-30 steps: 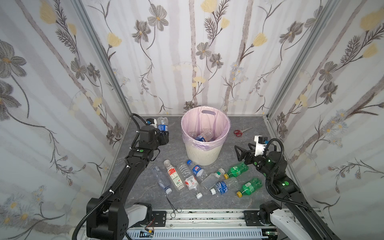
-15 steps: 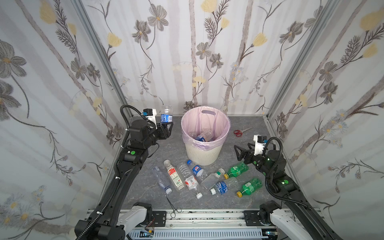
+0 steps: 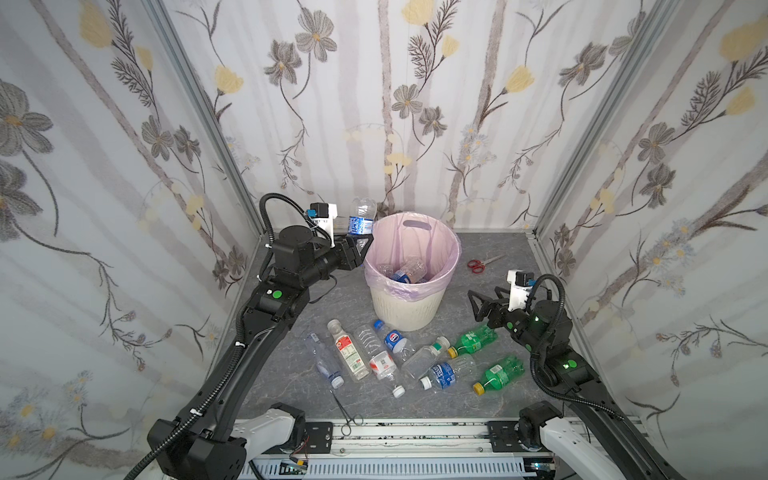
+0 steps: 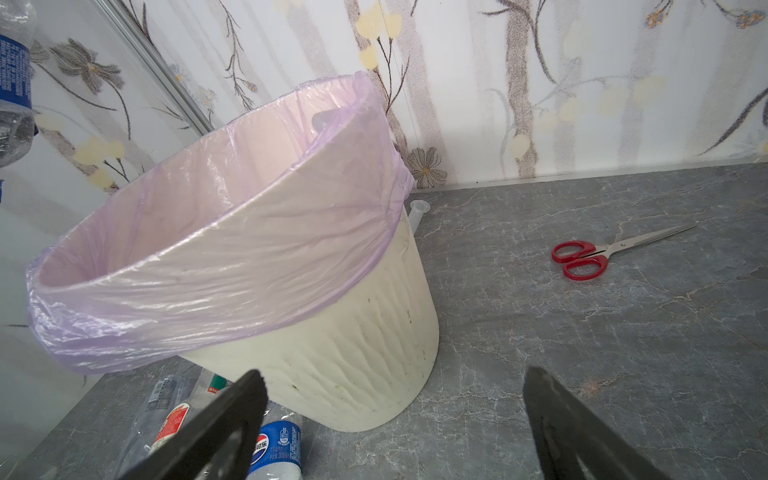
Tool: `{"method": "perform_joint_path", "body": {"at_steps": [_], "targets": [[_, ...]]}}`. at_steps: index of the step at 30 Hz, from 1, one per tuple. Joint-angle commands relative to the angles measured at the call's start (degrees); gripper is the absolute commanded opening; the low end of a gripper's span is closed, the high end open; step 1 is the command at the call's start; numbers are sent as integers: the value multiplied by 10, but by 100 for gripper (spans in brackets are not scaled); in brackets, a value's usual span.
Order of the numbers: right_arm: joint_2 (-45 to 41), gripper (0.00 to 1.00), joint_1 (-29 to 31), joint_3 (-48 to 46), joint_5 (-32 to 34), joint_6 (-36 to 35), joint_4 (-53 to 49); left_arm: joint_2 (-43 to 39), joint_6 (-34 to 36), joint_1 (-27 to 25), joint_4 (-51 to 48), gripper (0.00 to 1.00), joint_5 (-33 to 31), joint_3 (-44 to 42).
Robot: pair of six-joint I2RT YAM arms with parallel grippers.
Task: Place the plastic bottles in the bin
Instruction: 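Lift the Pepsi bottle with the left gripper and carry it over the bin, then open the left gripper to drop the Pepsi bottle into the bin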
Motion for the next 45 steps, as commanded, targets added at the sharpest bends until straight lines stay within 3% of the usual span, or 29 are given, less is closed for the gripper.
{"method": "perform_joint_path", "body": {"at_steps": [1,27,45], "targets": [[4,96,0,1,-11,10,20,10,-15,-12,48,58,-29,4],[3,96,1,1,-11,13,12,81,-46,-68,123,59,-127,-20],[3,96,1,3,-5,9,8,71,-46,-72,128,73,-116,-40]]}}
